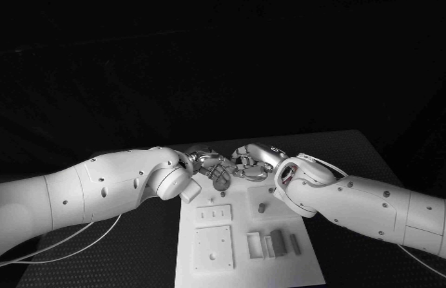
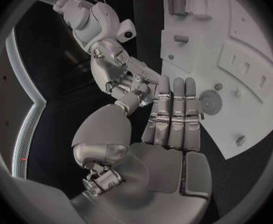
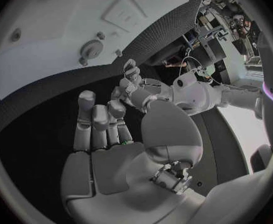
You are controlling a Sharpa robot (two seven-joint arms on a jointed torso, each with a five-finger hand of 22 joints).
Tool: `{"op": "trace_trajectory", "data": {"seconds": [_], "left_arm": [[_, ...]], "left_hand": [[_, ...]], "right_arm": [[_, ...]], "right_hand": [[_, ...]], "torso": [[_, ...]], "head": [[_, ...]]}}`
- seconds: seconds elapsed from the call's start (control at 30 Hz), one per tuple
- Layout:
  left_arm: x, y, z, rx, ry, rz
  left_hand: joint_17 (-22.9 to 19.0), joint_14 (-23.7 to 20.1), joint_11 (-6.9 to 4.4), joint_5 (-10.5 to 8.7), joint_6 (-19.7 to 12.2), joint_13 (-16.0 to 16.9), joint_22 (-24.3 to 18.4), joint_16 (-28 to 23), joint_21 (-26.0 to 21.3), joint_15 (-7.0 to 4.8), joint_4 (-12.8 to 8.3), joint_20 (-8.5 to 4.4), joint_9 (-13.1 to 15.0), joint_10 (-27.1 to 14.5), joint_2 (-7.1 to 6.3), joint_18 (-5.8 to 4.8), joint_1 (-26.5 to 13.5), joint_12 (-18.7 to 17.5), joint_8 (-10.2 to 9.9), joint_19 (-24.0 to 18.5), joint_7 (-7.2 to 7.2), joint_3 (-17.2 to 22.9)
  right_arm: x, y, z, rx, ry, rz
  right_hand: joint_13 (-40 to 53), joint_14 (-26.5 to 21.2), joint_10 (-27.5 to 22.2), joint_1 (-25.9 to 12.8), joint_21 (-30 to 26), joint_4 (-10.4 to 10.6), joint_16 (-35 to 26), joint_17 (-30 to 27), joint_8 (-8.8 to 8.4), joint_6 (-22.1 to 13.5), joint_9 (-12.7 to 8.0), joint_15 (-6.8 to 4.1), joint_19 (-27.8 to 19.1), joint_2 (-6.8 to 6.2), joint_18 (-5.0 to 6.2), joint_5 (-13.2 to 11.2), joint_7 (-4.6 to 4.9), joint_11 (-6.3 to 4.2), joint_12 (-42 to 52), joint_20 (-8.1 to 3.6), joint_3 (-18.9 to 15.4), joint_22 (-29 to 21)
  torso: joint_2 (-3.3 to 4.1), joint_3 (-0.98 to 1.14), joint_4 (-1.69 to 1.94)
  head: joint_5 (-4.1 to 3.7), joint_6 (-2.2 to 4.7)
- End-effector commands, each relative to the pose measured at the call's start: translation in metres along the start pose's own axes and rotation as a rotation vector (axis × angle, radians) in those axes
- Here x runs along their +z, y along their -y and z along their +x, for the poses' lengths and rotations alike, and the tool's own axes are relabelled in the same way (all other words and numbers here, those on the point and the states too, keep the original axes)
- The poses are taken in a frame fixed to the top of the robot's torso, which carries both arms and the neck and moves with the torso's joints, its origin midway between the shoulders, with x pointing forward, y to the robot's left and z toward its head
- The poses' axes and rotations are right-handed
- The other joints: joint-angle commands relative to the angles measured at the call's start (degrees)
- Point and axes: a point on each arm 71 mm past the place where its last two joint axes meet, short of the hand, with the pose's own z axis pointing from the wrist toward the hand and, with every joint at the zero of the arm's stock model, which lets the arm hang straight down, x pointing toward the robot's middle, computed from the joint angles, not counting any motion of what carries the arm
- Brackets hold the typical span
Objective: Assemble the parts on the task board
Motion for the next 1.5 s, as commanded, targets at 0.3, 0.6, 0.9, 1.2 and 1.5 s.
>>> {"op": "trace_trajectory", "data": {"seconds": [0.3,0.6,0.9,1.2,1.5], "left_arm": [[0.0,0.0,-0.002,0.016,0.025,-0.006],[-0.001,-0.005,-0.005,0.041,0.028,-0.054],[-0.007,-0.017,-0.01,0.131,-0.002,-0.137],[-0.024,-0.046,-0.008,0.256,-0.073,-0.278],[-0.035,-0.06,-0.015,0.337,-0.079,-0.339]], "left_hand": [[0.73,0.63,-0.29,-0.19,1.62,1.58,0.63,-0.52,0.23,-0.06,-0.21,-0.4,4.17,0.13,0.36,-0.5,-1.03,0.36,0.87,-0.02,-1.58,1.02],[1.26,0.86,-0.51,-0.06,1.93,2.46,1.07,-0.63,0.3,-0.23,-0.27,-0.53,4.68,0.25,-0.34,-0.54,-1.0,0.45,0.93,-0.06,-1.79,1.49],[1.7,1.14,-0.62,-0.08,2.14,3.02,1.39,-0.62,0.35,-0.35,-0.23,-0.61,4.91,0.46,-0.71,-0.62,-1.11,0.51,0.85,-0.1,-1.85,1.67],[2.03,1.28,-0.7,-0.09,2.27,3.41,1.64,-0.63,0.32,-0.42,-0.29,-0.67,5.08,0.57,-0.73,-0.71,-1.01,0.54,0.79,-0.33,-1.91,1.83],[2.75,1.28,-0.75,-0.15,2.38,3.94,2.1,-0.54,0.37,-0.5,-0.27,-0.75,5.32,0.65,-0.86,-0.91,-1.13,0.52,0.67,-0.61,-1.93,1.72]], "right_arm": [[-0.002,0.012,-0.004,0.067,0.03,0.011],[-0.008,0.041,-0.022,0.148,0.171,0.059],[-0.012,0.071,-0.037,0.217,0.236,0.126],[-0.007,0.086,-0.054,0.237,0.251,0.159],[0.007,0.11,-0.074,0.343,0.199,0.152]], "right_hand": [[-1.28,-3.03,-5.96,-3.4,-2.35,0.16,-2.2,-0.64,-9.09,2.0,-5.14,3.47,-2.62,-8.43,0.47,0.0,3.61,2.73,-2.69,0.73,-3.38,-0.01],[-3.95,-7.89,-10.92,-2.91,-6.67,1.1,-6.8,-3.31,-13.26,-4.33,-8.26,6.71,-7.99,-10.33,-0.59,0.02,6.85,5.93,-6.22,3.15,-3.58,-1.34],[-4.41,-8.09,-11.18,-2.71,-6.79,1.29,-6.6,-3.61,-12.85,-3.58,-8.59,6.68,-8.17,-9.18,-0.39,0.01,6.75,5.86,-5.89,3.57,-3.97,-1.27],[-4.83,-8.24,-11.36,-2.64,-6.85,0.87,-6.42,-3.87,-12.72,-3.36,-8.99,6.63,-8.32,-8.14,-0.16,0.01,6.7,5.81,-5.6,3.9,-4.63,-1.17],[-12.19,-13.55,-15.18,-4.3,-14.39,0.85,-16.04,-9.49,-12.19,-2.89,-10.14,7.56,-15.25,-6.14,-1.04,0.07,7.06,6.4,-13.92,6.42,-4.25,-4.56]], "torso": [[-0.02,0.04,0.02],[-0.06,0.05,0.04],[-0.06,0.1,0.06],[-0.06,0.11,0.11],[-0.06,-0.02,0.24]], "head": [[0.07,-0.16],[0.25,-0.35],[0.48,-0.61],[0.7,-1.37],[1.5,-2.29]]}}
